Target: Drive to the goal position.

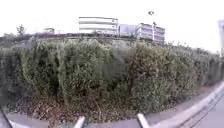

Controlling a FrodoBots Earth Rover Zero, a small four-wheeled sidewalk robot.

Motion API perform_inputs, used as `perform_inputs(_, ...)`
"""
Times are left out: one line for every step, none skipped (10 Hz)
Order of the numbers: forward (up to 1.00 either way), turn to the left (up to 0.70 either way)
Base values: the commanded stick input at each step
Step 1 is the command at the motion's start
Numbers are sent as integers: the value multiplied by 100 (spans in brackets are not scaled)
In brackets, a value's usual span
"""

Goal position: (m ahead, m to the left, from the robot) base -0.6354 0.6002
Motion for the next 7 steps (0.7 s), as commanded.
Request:
perform_inputs(0,-70)
perform_inputs(0,-70)
perform_inputs(0,-70)
perform_inputs(0,-51)
perform_inputs(0,-16)
perform_inputs(0,0)
perform_inputs(0,0)
